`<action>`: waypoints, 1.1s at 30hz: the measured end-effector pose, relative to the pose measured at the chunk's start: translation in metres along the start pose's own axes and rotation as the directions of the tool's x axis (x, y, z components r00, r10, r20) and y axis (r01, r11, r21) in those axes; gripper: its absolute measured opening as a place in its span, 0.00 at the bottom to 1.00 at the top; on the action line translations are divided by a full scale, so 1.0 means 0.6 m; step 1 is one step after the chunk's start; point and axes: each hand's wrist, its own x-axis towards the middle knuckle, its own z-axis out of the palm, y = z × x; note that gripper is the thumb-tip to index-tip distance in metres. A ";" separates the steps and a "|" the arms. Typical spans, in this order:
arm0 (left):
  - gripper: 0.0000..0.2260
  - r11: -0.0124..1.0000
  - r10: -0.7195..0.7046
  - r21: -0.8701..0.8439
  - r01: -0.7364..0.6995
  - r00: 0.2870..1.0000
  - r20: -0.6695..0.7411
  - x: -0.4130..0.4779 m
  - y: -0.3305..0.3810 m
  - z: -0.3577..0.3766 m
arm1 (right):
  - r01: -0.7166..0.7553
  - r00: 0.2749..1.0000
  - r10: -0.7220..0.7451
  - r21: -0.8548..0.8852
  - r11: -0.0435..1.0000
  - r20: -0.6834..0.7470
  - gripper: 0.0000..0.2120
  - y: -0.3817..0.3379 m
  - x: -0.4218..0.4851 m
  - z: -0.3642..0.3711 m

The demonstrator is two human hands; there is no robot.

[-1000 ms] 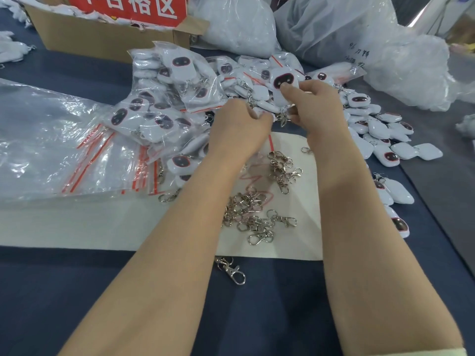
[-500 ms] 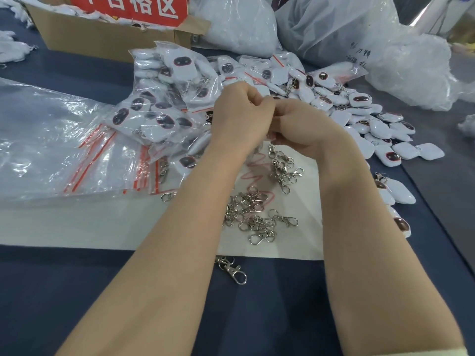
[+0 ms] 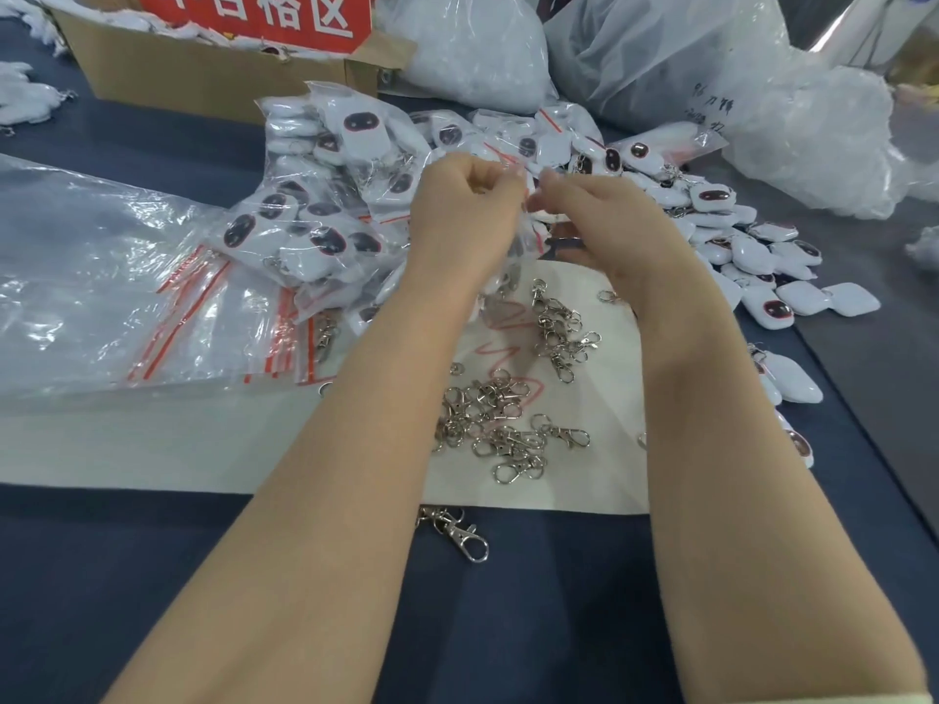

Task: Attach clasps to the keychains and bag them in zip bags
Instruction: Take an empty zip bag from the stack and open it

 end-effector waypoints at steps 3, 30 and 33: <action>0.11 0.981 -0.103 -0.170 0.096 0.994 -0.035 0.002 0.003 -0.007 | -0.215 0.937 0.165 0.135 0.967 0.308 0.19 0.000 -0.012 -0.010; 0.13 0.971 -0.234 0.078 0.225 0.846 0.479 0.001 -0.062 -0.018 | -0.090 0.989 0.147 0.739 0.668 -0.012 0.13 0.031 0.005 0.005; 0.04 0.958 -0.242 -0.038 0.285 0.870 0.431 0.002 -0.068 -0.017 | -0.068 0.996 0.086 0.703 0.708 0.010 0.09 0.041 0.008 0.010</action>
